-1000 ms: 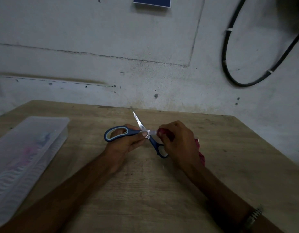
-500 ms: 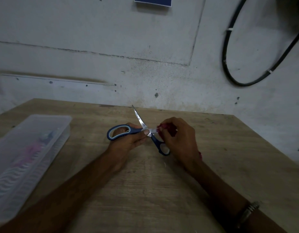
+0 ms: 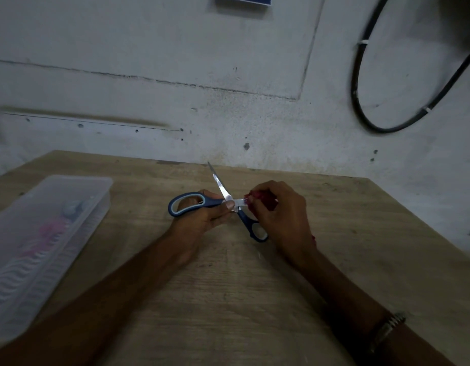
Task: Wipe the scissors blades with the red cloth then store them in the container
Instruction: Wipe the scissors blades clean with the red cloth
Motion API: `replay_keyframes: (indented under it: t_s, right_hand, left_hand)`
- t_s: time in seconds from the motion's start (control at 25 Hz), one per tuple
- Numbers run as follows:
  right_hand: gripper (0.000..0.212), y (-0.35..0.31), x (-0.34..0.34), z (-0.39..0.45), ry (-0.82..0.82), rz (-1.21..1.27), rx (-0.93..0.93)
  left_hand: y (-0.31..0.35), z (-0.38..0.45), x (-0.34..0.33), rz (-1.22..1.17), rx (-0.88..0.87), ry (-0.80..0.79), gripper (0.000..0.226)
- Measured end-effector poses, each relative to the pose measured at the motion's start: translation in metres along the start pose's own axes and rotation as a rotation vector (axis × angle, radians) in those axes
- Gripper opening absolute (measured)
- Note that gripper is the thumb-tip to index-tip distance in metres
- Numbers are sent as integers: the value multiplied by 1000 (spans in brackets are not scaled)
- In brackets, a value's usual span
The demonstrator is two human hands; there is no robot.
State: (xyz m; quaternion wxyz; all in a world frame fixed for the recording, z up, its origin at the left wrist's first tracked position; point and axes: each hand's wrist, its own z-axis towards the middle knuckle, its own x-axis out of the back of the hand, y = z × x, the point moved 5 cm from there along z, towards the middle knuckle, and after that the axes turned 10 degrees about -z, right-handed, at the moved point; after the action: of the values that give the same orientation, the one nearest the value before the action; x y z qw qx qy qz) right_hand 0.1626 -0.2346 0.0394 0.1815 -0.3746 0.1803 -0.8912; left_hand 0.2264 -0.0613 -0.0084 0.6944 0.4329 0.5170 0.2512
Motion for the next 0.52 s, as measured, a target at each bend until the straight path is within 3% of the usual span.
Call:
replay_keyframes:
  t_s: [0.12, 0.36, 0.52]
  right_hand:
    - [8, 17, 9, 0, 73, -16, -126]
    - [10, -23, -9, -9, -59, -118, 232]
    - [7, 7, -4, -1, -4, -161, 25]
  left_hand:
    - [-2, 2, 1, -8, -1, 13, 18]
    - [-4, 4, 3, 43, 8, -10, 41]
    - [-4, 5, 4, 43, 19, -4, 46]
